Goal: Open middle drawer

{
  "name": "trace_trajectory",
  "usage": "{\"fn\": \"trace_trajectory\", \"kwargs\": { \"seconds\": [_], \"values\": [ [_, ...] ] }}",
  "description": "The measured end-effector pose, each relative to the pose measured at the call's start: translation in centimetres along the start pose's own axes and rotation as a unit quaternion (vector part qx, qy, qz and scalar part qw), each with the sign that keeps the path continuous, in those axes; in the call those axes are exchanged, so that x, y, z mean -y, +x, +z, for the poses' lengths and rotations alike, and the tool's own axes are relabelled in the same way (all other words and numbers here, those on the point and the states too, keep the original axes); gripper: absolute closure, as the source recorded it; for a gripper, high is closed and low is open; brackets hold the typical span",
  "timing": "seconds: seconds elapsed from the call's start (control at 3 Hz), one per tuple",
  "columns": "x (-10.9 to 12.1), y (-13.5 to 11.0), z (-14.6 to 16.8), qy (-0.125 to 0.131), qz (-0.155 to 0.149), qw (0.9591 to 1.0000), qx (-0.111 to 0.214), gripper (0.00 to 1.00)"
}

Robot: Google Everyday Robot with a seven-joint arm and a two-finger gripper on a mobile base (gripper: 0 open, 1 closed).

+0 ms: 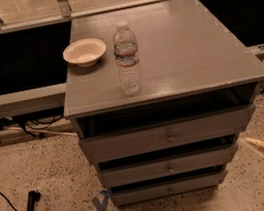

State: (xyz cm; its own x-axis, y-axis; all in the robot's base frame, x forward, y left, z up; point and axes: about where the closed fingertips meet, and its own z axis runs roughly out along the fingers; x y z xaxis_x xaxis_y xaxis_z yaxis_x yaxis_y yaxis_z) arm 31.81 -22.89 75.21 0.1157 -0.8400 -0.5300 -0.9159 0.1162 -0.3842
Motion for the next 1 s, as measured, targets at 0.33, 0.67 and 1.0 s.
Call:
{"fn": "trace_trajectory", "kwargs": {
  "seconds": [0.33,0.67,1.0],
  "values": [
    [0.4,1.7,2.5,-0.016,-0.003,0.9995,-0.029,0.00],
    [1.5,6.7,6.2,-0.020,-0.028,0.9971,-0.068,0.00],
    [4.0,13.8,10.4,0.002,-0.043,0.9963,-0.074,0.00]
  ]
}}
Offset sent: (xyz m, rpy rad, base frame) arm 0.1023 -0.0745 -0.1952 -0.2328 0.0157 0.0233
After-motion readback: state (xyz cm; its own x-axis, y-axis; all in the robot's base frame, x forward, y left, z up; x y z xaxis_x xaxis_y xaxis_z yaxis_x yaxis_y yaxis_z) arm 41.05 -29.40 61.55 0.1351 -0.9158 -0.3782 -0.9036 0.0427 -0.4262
